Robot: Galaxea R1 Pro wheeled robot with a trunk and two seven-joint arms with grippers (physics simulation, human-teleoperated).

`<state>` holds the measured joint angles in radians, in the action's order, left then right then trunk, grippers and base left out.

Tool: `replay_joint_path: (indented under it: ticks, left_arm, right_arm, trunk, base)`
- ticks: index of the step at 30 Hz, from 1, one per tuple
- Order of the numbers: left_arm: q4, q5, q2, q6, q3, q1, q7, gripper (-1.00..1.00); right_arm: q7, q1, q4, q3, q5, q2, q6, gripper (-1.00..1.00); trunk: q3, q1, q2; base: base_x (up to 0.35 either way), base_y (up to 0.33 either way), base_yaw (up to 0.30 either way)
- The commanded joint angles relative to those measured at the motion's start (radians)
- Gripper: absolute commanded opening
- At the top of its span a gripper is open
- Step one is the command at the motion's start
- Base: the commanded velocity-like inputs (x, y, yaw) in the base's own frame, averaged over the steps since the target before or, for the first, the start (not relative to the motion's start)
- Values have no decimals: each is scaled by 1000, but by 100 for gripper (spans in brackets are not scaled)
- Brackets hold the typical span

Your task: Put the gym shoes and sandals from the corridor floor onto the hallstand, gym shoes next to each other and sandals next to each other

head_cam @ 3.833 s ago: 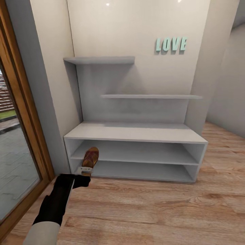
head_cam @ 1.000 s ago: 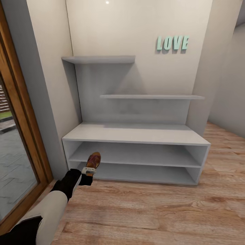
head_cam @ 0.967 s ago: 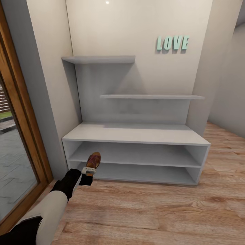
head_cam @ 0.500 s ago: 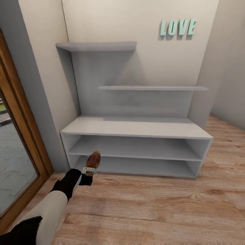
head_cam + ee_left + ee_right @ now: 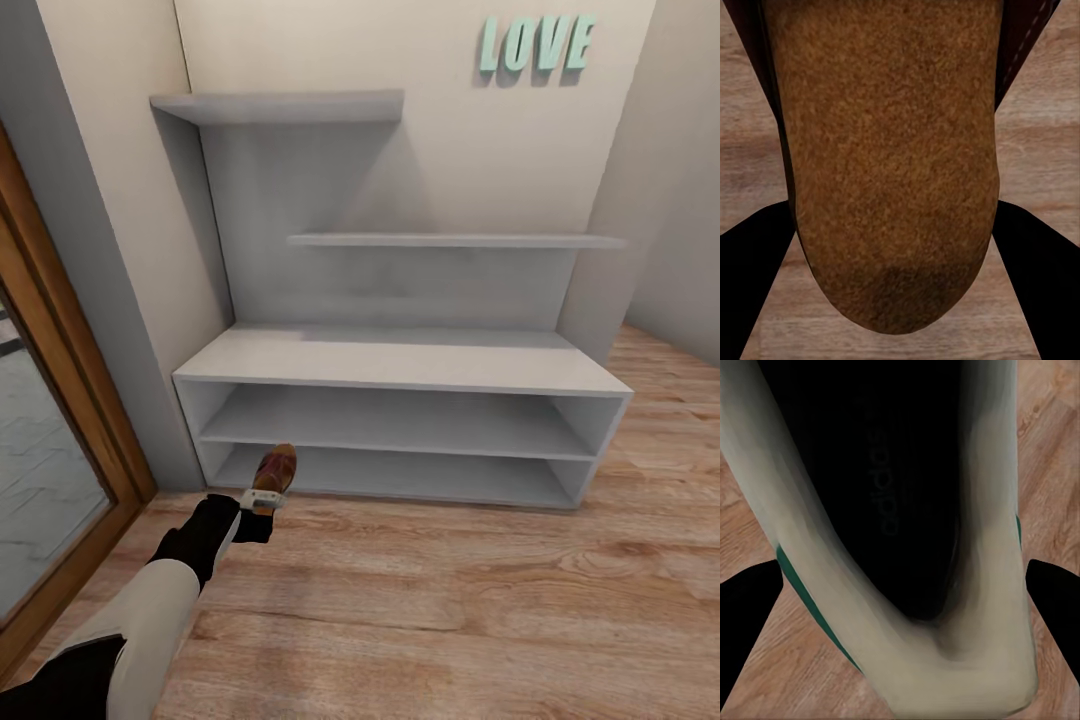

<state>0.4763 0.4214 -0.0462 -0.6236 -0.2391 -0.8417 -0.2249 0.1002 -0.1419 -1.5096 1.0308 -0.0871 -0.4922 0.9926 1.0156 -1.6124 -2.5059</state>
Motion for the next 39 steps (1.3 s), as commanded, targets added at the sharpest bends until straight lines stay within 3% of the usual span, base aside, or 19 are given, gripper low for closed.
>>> replay_joint_path:
  ticks: [1, 4, 12, 23, 39]
  left_arm:
    - [2, 10, -1, -4, -8, 0, -8, -100]
    - [2, 10, -1, -4, -8, 0, -8, -100]
    - [16, 11, -1, -4, -6, -2, -8, -100]
    - [71, 10, -7, -4, -5, -2, -8, -100]
    - [71, 10, -18, -4, -5, -2, -8, -100]
  right_arm:
    - [10, -1, -1, 0, -10, 0, 8, -100]
    - [10, -1, -1, -5, -11, 0, 38, -100]
    - [9, -1, -1, -9, -12, 0, 55, -100]
    - [9, -1, 0, -9, -17, 0, 55, -100]
    - [9, -1, 0, -9, -17, 0, 55, -100]
  trunk:
    - [1, 0, 0]
    - [1, 0, 0]
    - [36, -3, -2]
    - [38, -3, -2]
    - [38, -3, -2]
  base:
    - [0, 0, 0]
    - [0, 0, 0]
    - [0, 0, 43]
    - [15, 0, 12]
    - [316, 0, 0]
